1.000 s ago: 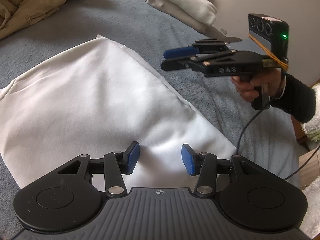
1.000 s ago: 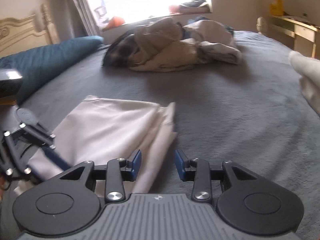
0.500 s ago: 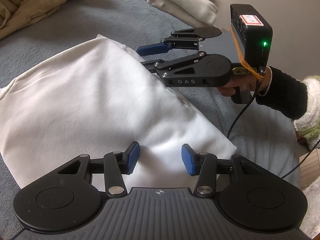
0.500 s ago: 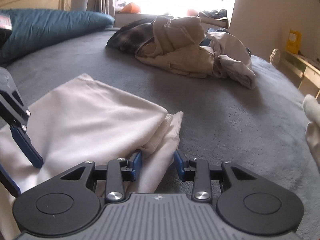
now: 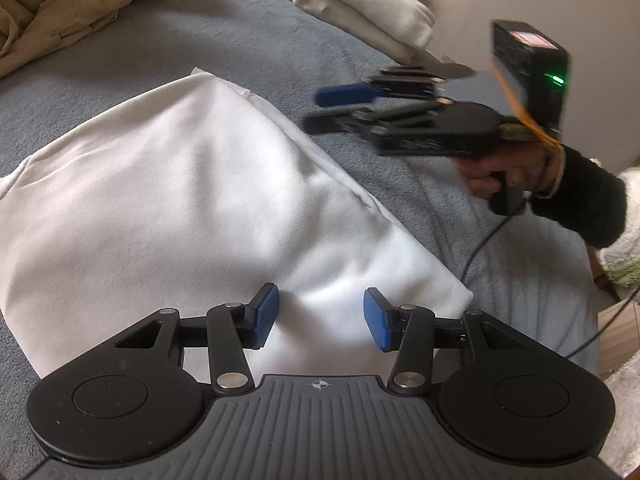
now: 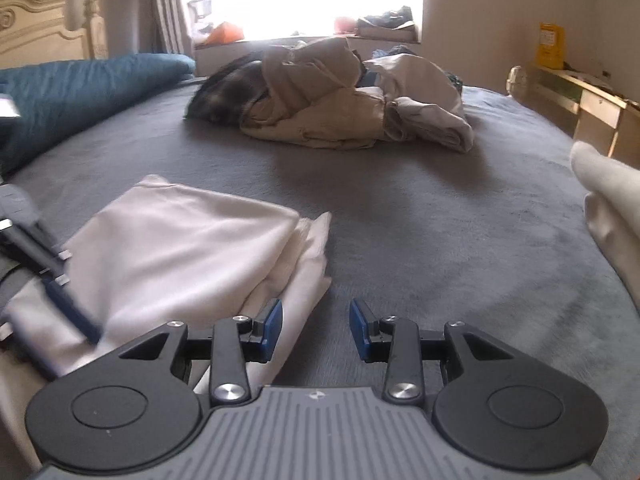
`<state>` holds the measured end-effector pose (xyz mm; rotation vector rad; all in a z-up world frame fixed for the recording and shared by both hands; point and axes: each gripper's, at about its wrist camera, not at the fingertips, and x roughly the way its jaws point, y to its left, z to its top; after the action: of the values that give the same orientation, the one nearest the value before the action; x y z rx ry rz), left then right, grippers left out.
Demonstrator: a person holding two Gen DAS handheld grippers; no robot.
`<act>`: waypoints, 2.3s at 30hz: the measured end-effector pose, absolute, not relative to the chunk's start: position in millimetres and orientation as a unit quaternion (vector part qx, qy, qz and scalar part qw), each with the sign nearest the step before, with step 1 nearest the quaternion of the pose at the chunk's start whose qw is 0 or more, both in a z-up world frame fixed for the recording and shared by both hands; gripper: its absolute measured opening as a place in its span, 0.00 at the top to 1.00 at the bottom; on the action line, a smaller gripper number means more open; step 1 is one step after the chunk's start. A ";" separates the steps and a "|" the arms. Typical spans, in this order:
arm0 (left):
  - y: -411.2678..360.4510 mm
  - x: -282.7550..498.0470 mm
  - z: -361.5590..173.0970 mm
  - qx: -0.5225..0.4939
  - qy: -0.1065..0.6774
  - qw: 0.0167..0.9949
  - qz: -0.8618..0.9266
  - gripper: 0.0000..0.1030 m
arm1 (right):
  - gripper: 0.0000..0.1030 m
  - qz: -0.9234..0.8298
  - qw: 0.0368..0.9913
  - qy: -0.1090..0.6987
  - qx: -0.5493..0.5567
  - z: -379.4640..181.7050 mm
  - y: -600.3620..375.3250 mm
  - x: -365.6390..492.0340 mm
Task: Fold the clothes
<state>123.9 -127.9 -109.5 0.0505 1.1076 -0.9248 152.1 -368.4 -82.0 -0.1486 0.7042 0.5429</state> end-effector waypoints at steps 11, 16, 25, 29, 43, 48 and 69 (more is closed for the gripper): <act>-129.4 126.0 -107.8 0.024 0.504 0.752 -0.424 0.55 | 0.63 0.320 0.862 0.384 -0.084 -99.0 -363.0 125.3; -131.8 129.1 -101.5 0.026 0.491 0.757 -0.430 0.55 | 0.62 0.325 0.863 0.380 -0.068 -92.9 -372.2 130.6; -149.3 133.3 -100.0 0.047 0.476 0.758 -0.443 0.55 | 0.63 0.350 0.852 0.387 -0.028 -97.9 -376.0 132.6; -149.8 134.0 -102.1 0.045 0.477 0.757 -0.444 0.55 | 0.63 0.359 0.850 0.386 -0.018 -98.5 -377.0 134.7; -144.3 133.4 -105.0 0.025 0.484 0.754 -0.444 0.55 | 0.62 0.367 0.813 0.434 0.124 -117.4 -400.8 149.4; -143.0 133.1 -105.3 0.021 0.485 0.753 -0.444 0.55 | 0.62 0.365 0.792 0.458 0.174 -124.9 -409.0 155.7; -165.2 137.3 -89.6 0.115 0.429 0.770 -0.457 0.55 | 0.61 0.340 0.836 0.397 -0.169 -93.5 -334.8 124.2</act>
<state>137.3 -165.2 -89.6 0.2487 0.9311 -0.9912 124.2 -334.8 -93.5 -0.3581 0.8401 0.7194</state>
